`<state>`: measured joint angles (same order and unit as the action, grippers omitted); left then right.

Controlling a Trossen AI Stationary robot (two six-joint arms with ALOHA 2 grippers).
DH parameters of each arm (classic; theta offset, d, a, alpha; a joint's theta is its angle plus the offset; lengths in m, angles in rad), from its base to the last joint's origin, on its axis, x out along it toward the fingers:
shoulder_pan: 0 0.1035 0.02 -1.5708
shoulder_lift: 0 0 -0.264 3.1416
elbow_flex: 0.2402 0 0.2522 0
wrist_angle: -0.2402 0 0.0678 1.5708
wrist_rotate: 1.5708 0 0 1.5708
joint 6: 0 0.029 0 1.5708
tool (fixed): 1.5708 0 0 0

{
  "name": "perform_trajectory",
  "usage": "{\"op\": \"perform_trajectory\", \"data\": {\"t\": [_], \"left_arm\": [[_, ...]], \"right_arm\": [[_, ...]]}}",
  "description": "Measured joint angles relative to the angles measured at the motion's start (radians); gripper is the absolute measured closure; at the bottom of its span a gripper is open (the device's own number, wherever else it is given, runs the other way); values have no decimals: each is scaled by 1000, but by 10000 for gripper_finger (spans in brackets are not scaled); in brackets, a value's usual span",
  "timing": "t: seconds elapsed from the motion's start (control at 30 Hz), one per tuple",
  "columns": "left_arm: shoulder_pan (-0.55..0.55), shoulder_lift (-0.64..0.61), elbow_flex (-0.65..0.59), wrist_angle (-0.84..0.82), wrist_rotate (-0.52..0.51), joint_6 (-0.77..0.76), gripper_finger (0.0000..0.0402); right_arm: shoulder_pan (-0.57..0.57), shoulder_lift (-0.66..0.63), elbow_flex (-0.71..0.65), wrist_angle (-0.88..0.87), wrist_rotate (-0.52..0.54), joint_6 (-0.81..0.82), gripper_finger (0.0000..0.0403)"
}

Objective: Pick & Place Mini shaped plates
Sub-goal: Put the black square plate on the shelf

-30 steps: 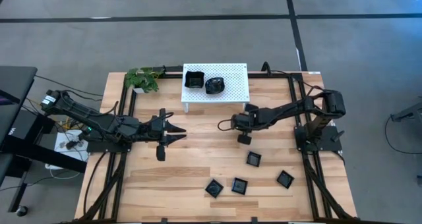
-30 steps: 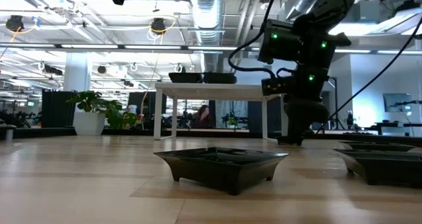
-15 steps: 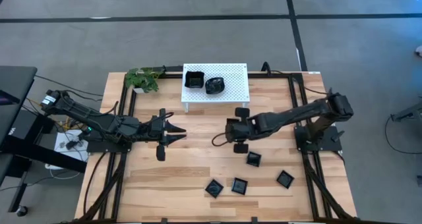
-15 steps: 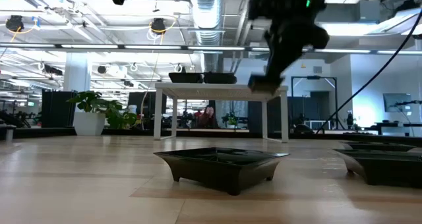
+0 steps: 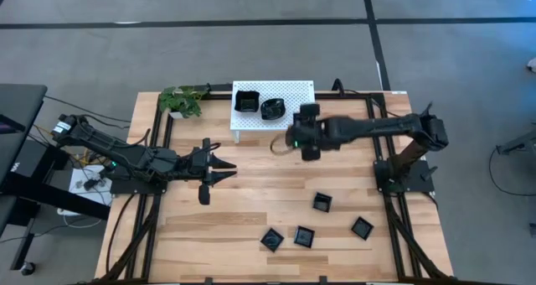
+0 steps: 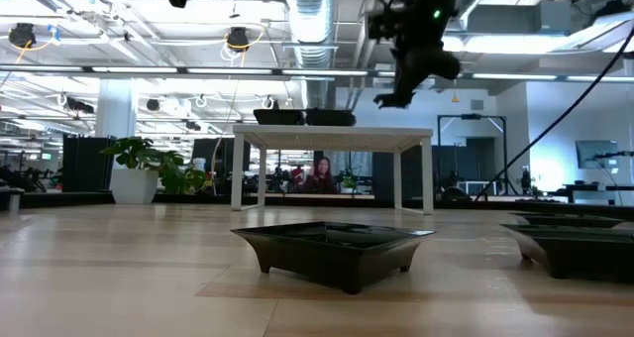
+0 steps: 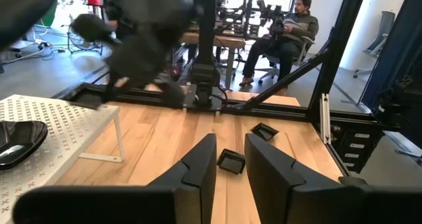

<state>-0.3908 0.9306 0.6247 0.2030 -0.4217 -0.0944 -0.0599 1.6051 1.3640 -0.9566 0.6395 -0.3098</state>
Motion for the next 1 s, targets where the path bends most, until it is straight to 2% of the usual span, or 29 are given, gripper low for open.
{"op": "perform_trajectory", "data": {"t": [0.17,0.47,0.63,1.0], "left_arm": [[0,0,0,0,0,0,320],[0,0,0,0,0,0,320],[0,0,0,0,0,0,320],[0,0,0,-1,0,0,320]], "right_arm": [[-106,0,0,53,-96,-66,402],[-208,7,0,123,-222,-158,397],[-244,27,-2,135,-253,-169,397],[-257,37,-2,169,-246,-161,393]]}}
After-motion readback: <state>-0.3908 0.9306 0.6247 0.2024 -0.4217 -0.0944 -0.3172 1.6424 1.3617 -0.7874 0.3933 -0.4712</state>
